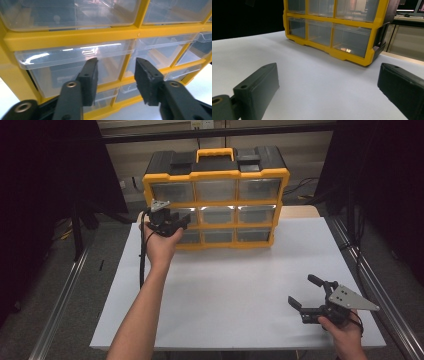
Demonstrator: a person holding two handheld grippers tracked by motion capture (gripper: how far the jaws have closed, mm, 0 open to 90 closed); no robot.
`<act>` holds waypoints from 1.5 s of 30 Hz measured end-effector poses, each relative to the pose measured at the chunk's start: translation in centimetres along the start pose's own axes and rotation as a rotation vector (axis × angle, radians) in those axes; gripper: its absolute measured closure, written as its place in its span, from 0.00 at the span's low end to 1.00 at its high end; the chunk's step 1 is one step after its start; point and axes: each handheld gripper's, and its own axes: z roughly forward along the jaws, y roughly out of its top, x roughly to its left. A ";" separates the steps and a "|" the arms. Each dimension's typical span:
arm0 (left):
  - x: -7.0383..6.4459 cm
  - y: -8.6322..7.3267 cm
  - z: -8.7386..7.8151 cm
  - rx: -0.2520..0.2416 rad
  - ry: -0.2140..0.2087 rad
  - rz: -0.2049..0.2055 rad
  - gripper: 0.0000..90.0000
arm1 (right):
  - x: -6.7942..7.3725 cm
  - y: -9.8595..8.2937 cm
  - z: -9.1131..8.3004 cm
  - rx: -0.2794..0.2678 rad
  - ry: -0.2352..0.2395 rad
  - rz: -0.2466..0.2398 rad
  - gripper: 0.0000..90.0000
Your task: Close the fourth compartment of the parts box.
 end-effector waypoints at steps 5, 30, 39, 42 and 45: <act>-0.1 -0.3 -0.2 -0.024 -0.026 -0.010 0.47 | 0.0 0.0 0.1 0.001 0.004 -0.002 0.04; 0.1 -2.8 -1.6 -0.086 -0.142 0.043 0.15 | 0.1 0.0 0.4 0.007 0.003 -0.011 0.04; 0.1 -4.2 -2.3 -0.102 -0.167 0.045 0.11 | 0.1 0.0 0.4 0.006 0.004 -0.007 0.04; 0.2 -4.6 -2.5 -0.103 -0.169 0.047 0.10 | 0.2 0.0 0.4 0.010 0.006 -0.006 0.04; 0.3 -5.1 -2.8 -0.105 -0.175 0.045 0.10 | 0.2 0.0 0.4 0.010 0.006 -0.007 0.04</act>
